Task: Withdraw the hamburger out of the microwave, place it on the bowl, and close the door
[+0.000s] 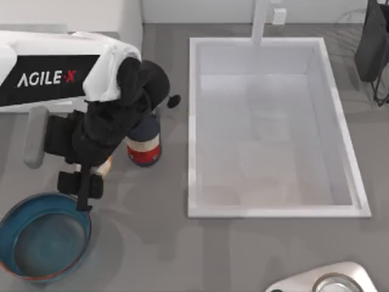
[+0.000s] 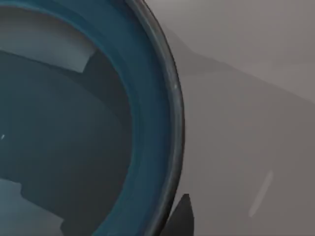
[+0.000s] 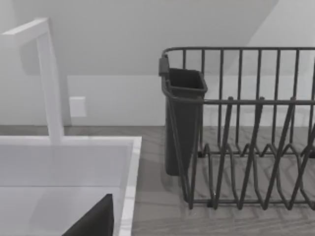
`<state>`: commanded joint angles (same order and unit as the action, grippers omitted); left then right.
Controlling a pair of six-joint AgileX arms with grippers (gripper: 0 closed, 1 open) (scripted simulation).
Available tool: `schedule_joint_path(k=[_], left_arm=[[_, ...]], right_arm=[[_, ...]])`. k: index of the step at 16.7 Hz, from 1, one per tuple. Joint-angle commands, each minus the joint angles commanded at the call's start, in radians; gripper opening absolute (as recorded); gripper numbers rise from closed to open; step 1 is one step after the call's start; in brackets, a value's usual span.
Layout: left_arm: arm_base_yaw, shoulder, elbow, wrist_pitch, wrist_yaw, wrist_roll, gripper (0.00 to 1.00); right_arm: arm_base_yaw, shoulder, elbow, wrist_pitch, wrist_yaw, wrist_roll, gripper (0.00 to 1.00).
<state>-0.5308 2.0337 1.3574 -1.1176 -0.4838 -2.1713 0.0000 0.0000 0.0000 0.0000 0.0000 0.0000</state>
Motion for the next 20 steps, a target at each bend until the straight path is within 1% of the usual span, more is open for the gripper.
schedule_joint_path(k=[2,4,6,8,11,20], left_arm=[[-0.059,0.072,0.02,-0.182,-0.057,-0.199,0.0],[-0.101,0.152,0.027,-0.335,-0.106,-0.364,0.0],[-0.128,0.227,0.029,-0.457,-0.145,-0.493,0.0],[-0.144,0.287,0.026,-0.543,-0.173,-0.58,0.0],[-0.15,0.325,0.022,-0.592,-0.19,-0.63,0.0],[-0.13,0.31,-0.002,-0.556,-0.204,-0.618,0.0]], right_arm=[[0.0,0.0,0.0,0.0,0.0,0.0,1.0],[0.0,0.0,0.0,0.0,0.0,0.0,1.0],[0.0,0.0,0.0,0.0,0.0,0.0,1.0],[0.0,0.0,0.0,0.0,0.0,0.0,1.0],[0.0,0.0,0.0,0.0,0.0,0.0,1.0],[0.0,0.0,0.0,0.0,0.0,0.0,1.0]])
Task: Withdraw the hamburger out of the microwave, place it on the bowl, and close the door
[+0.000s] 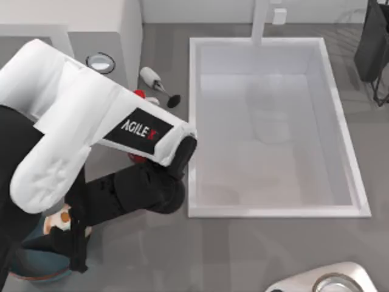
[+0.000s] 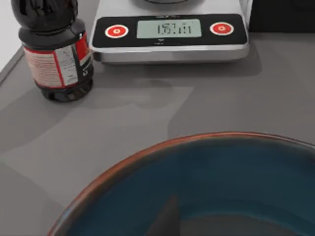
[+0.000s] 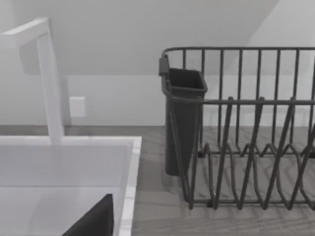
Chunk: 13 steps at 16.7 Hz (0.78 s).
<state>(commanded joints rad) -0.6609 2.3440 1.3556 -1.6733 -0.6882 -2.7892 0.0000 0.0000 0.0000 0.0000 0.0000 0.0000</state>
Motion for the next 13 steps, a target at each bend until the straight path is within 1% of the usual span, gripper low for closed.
schedule_joint_path(k=[8,13], left_arm=[[0.051,-0.012,-0.105,0.116,-0.049,0.031,0.0],[0.059,0.006,-0.129,0.139,-0.057,0.036,0.0]], right_arm=[[0.0,0.0,0.0,0.0,0.0,0.0,1.0],[0.0,0.0,0.0,0.0,0.0,0.0,1.0]])
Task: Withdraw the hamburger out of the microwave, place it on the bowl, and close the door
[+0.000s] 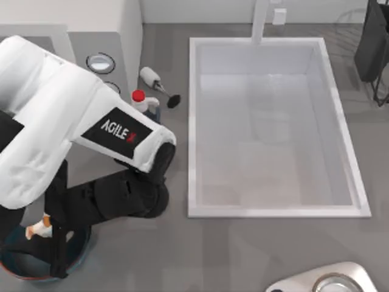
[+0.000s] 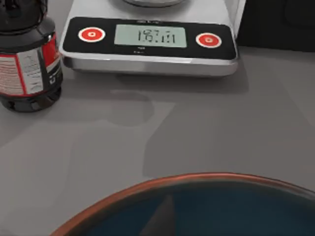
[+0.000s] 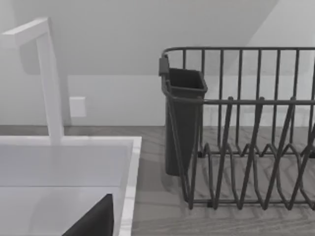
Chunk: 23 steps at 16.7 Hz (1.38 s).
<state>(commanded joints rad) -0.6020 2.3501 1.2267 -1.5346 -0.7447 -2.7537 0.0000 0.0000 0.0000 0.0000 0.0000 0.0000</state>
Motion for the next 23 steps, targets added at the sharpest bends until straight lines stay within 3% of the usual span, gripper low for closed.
schedule_joint_path(k=[2,15,23], left_arm=[[0.0,0.0,0.0,0.0,0.0,0.0,0.0],[0.0,0.0,0.0,0.0,0.0,0.0,0.98],[0.0,0.0,0.0,0.0,0.0,0.0,1.0]], right_arm=[[0.0,0.0,0.0,0.0,0.0,0.0,1.0],[0.0,0.0,0.0,0.0,0.0,0.0,1.0],[0.0,0.0,0.0,0.0,0.0,0.0,1.0]])
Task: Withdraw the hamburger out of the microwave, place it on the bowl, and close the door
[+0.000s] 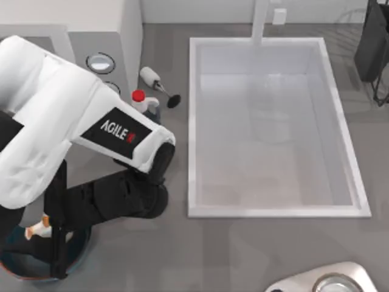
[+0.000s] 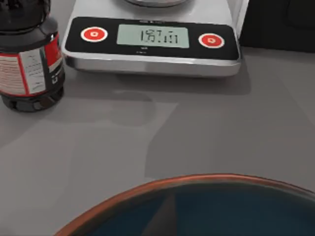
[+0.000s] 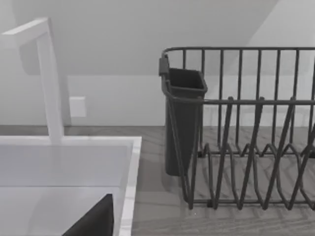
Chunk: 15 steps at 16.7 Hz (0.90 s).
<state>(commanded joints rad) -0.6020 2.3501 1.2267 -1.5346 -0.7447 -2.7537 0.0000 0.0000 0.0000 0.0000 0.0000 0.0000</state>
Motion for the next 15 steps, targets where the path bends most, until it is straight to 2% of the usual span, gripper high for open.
schedule_joint_path(k=[1,3,7,11,15], left_arm=[[-0.013,-0.054,0.006,-0.021,-0.034,-0.075,1.0],[-0.009,-0.063,0.0,-0.014,-0.029,-0.065,1.0],[0.046,-0.191,-0.082,0.075,0.03,0.075,1.0],[0.142,-0.448,-0.235,0.25,0.138,0.385,1.0],[0.254,-0.796,-0.431,0.482,0.269,0.844,1.0]], right_arm=[[0.0,0.0,0.0,0.0,0.0,0.0,1.0],[0.0,0.0,0.0,0.0,0.0,0.0,1.0],[0.0,0.0,0.0,0.0,0.0,0.0,1.0],[0.0,0.0,0.0,0.0,0.0,0.0,1.0],[0.0,0.0,0.0,0.0,0.0,0.0,1.0]])
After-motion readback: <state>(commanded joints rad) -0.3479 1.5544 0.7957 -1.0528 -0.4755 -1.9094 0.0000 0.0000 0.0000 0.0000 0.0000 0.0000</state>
